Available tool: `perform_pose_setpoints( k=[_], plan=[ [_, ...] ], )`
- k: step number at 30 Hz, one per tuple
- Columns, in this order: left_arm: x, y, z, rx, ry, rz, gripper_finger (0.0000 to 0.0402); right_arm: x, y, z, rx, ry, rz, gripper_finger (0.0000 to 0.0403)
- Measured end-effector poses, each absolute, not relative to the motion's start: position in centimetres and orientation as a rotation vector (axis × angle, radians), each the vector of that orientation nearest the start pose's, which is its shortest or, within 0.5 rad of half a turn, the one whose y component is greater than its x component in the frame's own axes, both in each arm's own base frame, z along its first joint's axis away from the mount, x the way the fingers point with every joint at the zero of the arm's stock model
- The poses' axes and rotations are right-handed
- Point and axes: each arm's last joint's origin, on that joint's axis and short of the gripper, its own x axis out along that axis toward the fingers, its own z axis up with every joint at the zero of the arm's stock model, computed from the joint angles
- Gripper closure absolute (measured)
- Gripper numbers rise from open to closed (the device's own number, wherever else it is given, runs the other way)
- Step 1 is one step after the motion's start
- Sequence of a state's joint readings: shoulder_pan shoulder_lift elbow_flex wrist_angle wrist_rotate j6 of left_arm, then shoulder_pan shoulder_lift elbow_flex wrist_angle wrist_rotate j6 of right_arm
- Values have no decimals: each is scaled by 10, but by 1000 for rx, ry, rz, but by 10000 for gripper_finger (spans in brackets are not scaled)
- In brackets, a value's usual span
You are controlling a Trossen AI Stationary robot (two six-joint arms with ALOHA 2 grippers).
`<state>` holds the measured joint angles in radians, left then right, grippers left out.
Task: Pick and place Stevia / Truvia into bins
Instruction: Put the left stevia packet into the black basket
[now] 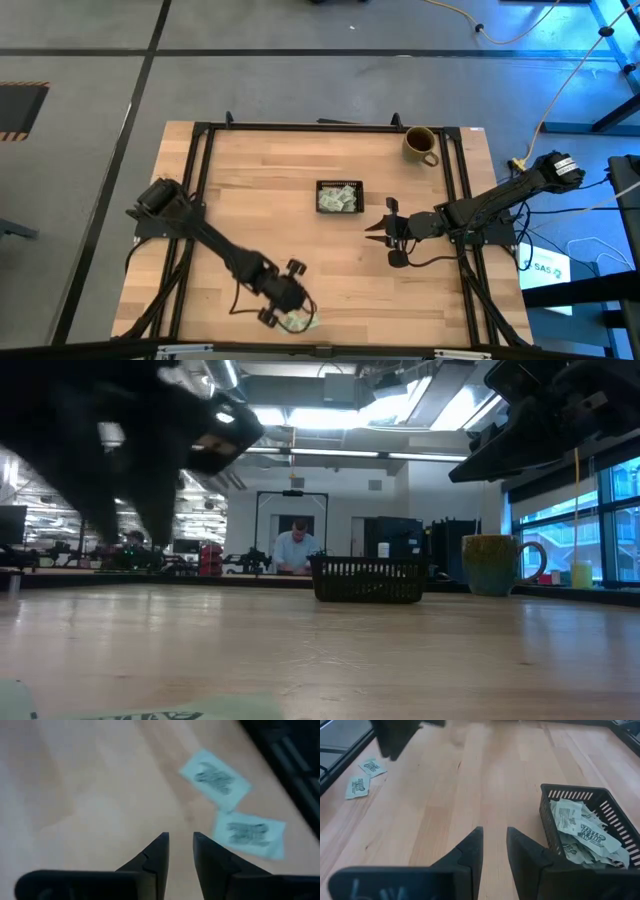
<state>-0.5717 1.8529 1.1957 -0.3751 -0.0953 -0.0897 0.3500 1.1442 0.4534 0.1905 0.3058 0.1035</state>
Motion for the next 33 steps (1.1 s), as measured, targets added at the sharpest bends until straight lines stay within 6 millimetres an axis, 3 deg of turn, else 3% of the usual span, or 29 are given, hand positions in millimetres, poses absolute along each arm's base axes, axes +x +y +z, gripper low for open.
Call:
perform_pose_setpoints(
  k=[7,15,28,33],
  plan=[
    [311,-224,145,223,1029,-398,337,211,68,188,-12,475,8,313],
    [307,-243,146,189,953,-427,334,211,68,188,-10,475,7,313],
    [308,-249,114,203,1034,-418,349,211,68,188,-10,474,7,313],
    [308,-245,111,196,1066,-387,367,211,68,188,-10,474,7,313]
  ],
)
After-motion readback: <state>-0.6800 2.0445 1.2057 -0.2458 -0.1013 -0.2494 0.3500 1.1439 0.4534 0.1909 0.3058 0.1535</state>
